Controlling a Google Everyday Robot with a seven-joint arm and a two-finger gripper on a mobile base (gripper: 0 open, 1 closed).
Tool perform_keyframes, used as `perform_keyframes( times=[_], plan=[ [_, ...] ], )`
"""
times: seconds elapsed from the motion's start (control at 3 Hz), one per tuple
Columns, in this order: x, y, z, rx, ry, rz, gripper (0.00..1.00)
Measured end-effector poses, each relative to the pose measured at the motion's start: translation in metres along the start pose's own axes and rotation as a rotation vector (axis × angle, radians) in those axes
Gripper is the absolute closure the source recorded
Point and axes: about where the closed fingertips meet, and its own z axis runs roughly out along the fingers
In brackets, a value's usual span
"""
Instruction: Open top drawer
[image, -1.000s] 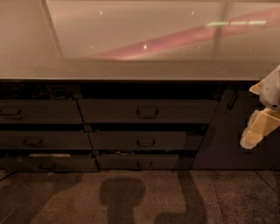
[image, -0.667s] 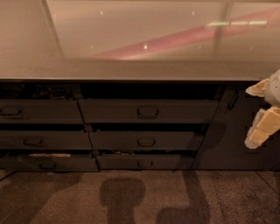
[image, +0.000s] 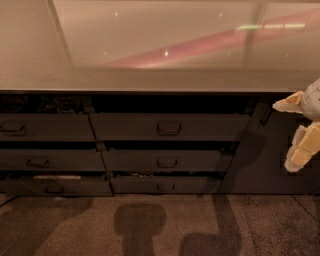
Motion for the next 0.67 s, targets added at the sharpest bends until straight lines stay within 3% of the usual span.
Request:
perform_keyframes(
  times=[0.33,0.67],
  plan=[
    [-0.004,-0.001,0.005,0.066,-0.051,-0.035,0.0],
    [-0.01,-0.008,0.017,0.164,-0.14,-0.131,0.0]
  ],
)
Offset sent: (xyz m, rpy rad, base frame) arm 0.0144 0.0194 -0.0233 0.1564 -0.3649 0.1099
